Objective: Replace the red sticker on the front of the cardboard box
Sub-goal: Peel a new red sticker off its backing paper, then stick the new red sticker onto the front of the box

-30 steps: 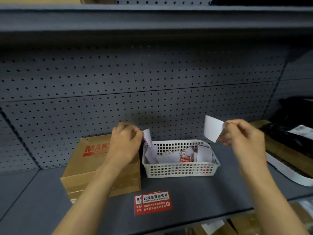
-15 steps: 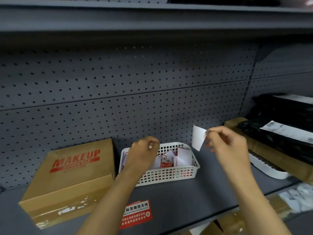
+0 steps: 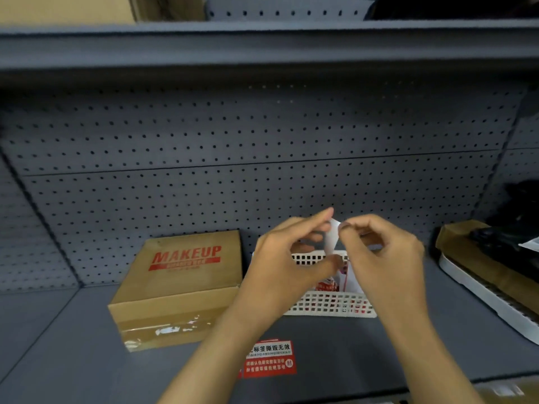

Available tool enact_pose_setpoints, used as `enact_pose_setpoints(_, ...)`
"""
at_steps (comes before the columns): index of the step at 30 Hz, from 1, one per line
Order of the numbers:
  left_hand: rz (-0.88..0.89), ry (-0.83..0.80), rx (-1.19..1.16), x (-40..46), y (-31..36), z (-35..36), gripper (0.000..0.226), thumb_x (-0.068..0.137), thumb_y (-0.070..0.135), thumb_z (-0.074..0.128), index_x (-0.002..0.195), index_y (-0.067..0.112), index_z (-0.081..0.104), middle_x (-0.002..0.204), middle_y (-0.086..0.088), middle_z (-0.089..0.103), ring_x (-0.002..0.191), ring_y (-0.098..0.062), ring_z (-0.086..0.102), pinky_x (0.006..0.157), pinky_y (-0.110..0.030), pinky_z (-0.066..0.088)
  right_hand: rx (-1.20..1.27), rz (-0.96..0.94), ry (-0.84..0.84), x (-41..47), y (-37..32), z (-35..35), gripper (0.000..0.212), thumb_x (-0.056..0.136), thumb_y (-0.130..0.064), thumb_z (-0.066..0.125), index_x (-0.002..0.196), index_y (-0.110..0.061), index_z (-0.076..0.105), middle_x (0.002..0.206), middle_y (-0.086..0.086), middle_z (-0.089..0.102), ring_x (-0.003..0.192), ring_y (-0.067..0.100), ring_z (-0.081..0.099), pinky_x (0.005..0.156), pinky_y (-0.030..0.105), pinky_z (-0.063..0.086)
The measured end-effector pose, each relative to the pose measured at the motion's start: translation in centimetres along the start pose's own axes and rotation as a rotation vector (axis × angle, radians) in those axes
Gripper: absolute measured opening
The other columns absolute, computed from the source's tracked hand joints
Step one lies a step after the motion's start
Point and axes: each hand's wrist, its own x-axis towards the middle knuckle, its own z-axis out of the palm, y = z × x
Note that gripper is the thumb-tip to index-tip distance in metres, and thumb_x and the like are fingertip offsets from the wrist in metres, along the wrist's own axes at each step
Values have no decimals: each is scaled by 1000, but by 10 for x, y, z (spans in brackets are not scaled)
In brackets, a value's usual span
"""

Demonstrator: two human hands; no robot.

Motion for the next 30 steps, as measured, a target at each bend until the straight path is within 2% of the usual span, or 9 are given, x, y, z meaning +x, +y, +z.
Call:
enact_pose_setpoints(5, 29, 197, 31, -21, -6, -20, 51, 82, 2, 76, 128, 22, 67, 102, 7, 68, 94, -8, 72, 89, -21, 57, 28, -90, -201, -19, -15, 23, 12, 81, -21, 69, 79, -31, 75, 79, -15, 76, 77, 7, 72, 73, 39, 59)
enact_pose_setpoints(8, -27, 289, -5, -36, -10, -35, 44, 86, -4, 70, 121, 22, 71, 98, 4, 68, 91, -7, 73, 84, -19, 57, 48, -114, -453, -27, -25, 30, 10, 84, -28, 72, 88, -36, 75, 89, -20, 75, 81, 4, 70, 75, 29, 56)
enact_pose_setpoints(10, -66, 327, -27, -46, -13, -46, 45, 86, -6, 69, 119, 26, 71, 98, 3, 70, 88, -4, 74, 80, -15, 56, 86, -96, -537, -34, -28, 34, 11, 82, -36, 73, 92, -41, 74, 91, -21, 73, 81, 4, 68, 71, 22, 52)
enact_pose_setpoints(14, -145, 423, -102, -66, -19, -66, 46, 88, 0, 70, 115, 37, 67, 86, 22, 69, 75, 1, 70, 73, -15, 56, 22, -104, -303, -43, -19, 48, 20, 76, -38, 77, 94, -38, 66, 87, -15, 69, 75, 7, 64, 59, 28, 52)
enact_pose_setpoints(17, -183, 469, -166, -84, -24, -85, 49, 88, 1, 70, 116, 40, 65, 84, 19, 67, 77, -7, 71, 72, -21, 59, -33, -40, -385, -50, -12, 65, 23, 79, -44, 76, 97, -37, 64, 85, -17, 67, 77, 1, 61, 56, 20, 47)
enact_pose_setpoints(19, -202, 471, -166, -95, -31, -99, 48, 88, 1, 70, 120, 37, 65, 86, 14, 68, 79, -12, 73, 72, -22, 59, -17, -42, -430, -56, -9, 78, 14, 81, -44, 74, 89, -33, 69, 82, -16, 70, 80, -1, 62, 58, 13, 47)
enact_pose_setpoints(22, -233, 471, -98, -112, -41, -118, 49, 88, 4, 72, 124, 36, 62, 85, 19, 67, 77, -8, 72, 74, -22, 59, 25, -47, -466, -74, -10, 93, 10, 81, -42, 74, 76, -34, 71, 83, -23, 70, 81, -3, 63, 64, 4, 45)
enact_pose_setpoints(25, -247, 488, 30, -128, -51, -136, 59, 87, 6, 73, 130, 43, 55, 90, 14, 69, 77, -8, 74, 70, -20, 58, 79, -2, -496, -94, -15, 112, 9, 81, -37, 76, 74, -34, 71, 81, -28, 70, 81, -6, 64, 66, 3, 45)
enact_pose_setpoints(30, -250, 469, 223, -153, -71, -153, 74, 88, 10, 73, 142, 49, 39, 96, 18, 67, 79, 0, 72, 70, -15, 57, 131, 97, -468, -129, -6, 145, 8, 81, -33, 79, 76, -27, 76, 78, -15, 75, 77, 0, 68, 69, 10, 51)
